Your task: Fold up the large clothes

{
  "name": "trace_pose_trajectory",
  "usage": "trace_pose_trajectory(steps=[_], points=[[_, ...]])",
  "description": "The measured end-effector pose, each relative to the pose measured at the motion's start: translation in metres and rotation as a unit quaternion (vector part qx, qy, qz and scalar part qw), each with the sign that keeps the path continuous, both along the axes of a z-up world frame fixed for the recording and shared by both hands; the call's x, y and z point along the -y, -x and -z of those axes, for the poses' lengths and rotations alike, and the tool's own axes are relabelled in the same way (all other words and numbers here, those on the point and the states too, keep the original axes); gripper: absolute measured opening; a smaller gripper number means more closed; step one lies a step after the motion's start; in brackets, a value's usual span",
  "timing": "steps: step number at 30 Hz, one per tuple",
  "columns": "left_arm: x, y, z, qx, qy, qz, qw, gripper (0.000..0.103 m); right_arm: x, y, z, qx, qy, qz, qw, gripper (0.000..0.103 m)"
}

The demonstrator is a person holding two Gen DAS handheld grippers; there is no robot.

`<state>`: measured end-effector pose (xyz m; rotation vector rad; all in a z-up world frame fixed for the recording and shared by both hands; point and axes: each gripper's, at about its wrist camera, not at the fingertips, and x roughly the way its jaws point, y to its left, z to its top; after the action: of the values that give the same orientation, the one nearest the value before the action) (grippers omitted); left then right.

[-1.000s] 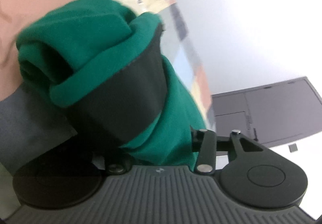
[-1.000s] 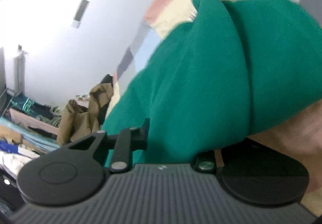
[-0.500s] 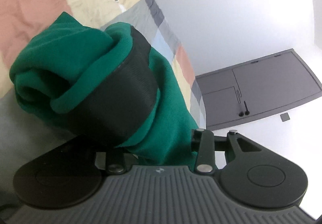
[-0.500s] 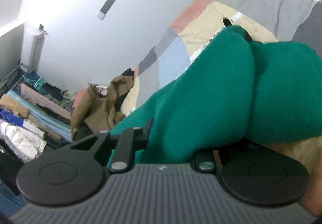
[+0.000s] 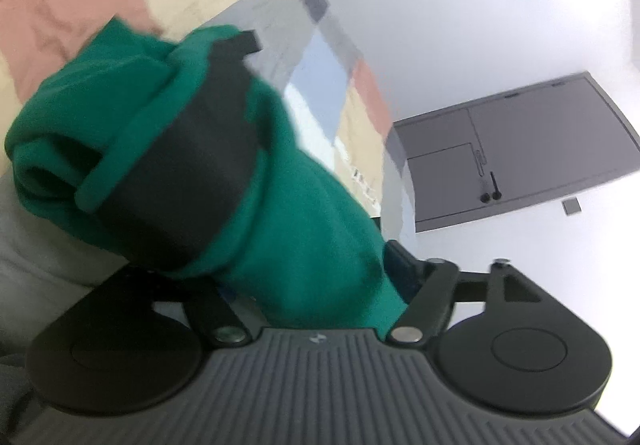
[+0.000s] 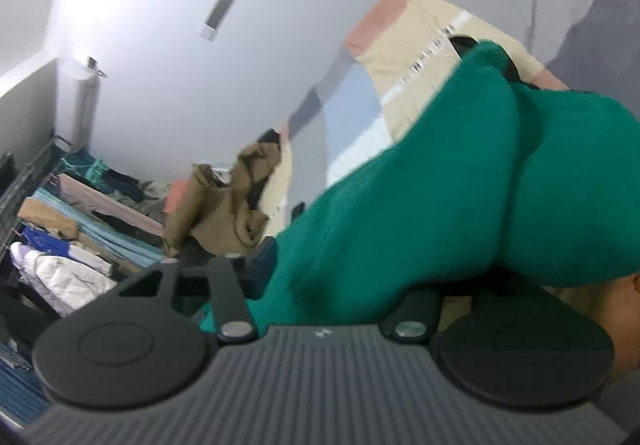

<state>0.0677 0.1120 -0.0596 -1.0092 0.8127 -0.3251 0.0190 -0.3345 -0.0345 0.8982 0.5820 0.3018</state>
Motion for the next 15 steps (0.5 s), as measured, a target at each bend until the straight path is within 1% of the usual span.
trace_pose_trajectory(steps=[3,4,8,9,12,15], points=[[0.004,-0.004,-0.013,0.028,-0.021,0.008,0.9994,0.081,-0.003,0.001,-0.011,0.025,0.025,0.006,0.999,0.059],[0.006,-0.011,-0.017,0.037,-0.032,0.011,0.9988,0.081,-0.004,-0.002,-0.014,0.032,0.032,0.007,0.999,0.059],[0.014,-0.034,-0.036,0.075,-0.076,0.030,0.9938,0.081,-0.009,-0.024,-0.027,0.057,0.062,0.011,0.996,0.059],[0.015,-0.030,-0.042,0.082,-0.085,0.029,0.9925,0.081,-0.010,-0.032,-0.030,0.061,0.069,0.012,0.996,0.059],[0.017,-0.057,-0.054,0.109,-0.114,0.022,0.9873,0.081,-0.017,-0.060,-0.039,0.073,0.103,0.015,0.992,0.059],[0.021,-0.078,-0.060,0.136,-0.155,0.020,0.9783,0.081,-0.025,-0.087,-0.049,0.087,0.143,0.017,0.986,0.059]])
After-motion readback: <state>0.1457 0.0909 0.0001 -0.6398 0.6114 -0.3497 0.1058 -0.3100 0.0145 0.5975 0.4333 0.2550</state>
